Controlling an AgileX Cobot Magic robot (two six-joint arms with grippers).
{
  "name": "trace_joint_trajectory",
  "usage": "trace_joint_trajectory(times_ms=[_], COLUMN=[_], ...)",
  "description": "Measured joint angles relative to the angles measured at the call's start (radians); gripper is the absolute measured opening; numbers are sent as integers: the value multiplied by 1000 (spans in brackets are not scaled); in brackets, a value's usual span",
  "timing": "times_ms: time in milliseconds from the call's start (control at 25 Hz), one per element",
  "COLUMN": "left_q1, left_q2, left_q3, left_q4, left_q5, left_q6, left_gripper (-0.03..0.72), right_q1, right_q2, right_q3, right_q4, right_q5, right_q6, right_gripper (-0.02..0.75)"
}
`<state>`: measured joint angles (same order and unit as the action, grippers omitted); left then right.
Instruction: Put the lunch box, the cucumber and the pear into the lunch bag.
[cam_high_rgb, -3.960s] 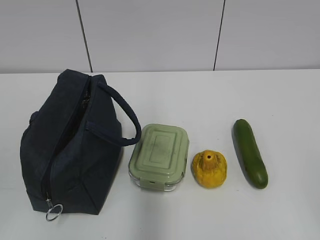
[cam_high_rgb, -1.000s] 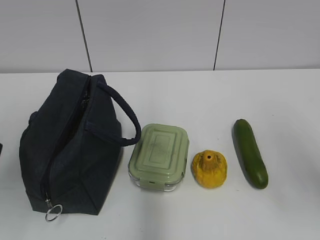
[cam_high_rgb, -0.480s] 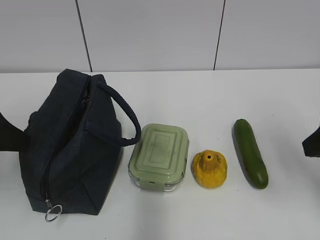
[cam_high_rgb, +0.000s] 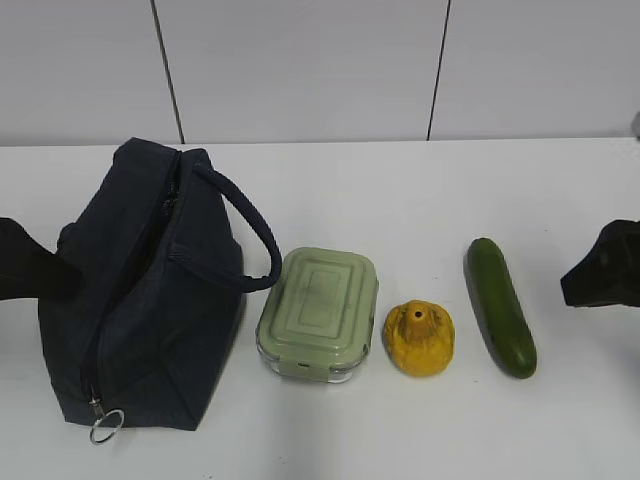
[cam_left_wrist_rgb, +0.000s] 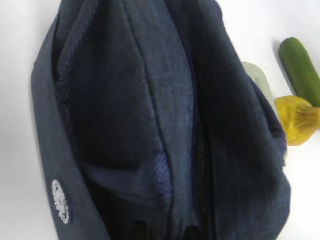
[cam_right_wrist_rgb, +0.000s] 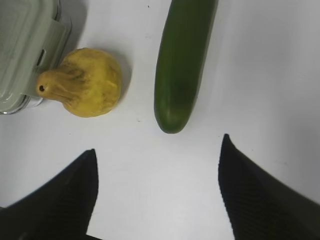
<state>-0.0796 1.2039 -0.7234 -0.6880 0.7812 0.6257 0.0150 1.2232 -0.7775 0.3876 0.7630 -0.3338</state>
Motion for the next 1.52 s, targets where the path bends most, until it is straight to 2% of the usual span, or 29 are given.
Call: trace_joint_trajectory(times_ms=[40,160,560,720,920,1000,1160,1360,1520], left_q1=[0,0,0,0,0,0,0,0,0], left_q2=[1,1,1,1,1,1,1,1,1], left_q3=[0,0,0,0,0,0,0,0,0], left_q4=[-16,-40,-46,-46,-45,-44,-42,-29,-27], left_q5=[-2,-6,-7,-8,-9,-9,-9,-9,-8], left_q6=[19,47,53,53,53,53,53,53,53], left_gripper=[67,15,3,3,3,3,3,3,3], right_q1=[0,0,0,58,201,239,300,309,309], right_q2=[11,40,237,305,353,372,454,536,561], right_q3=[-5,-30,-156,-189,-249,-267,-327,-384,-410], right_q4=[4,19,34,-66,-323,-388,-415,-430,-494], right_q5=[-2,-6,78,92,92,92,99,107,108], right_q6=[-8,-25,-15,64,372,468,558,609,658], right_gripper=[578,578,578,578,578,578,578,578,578])
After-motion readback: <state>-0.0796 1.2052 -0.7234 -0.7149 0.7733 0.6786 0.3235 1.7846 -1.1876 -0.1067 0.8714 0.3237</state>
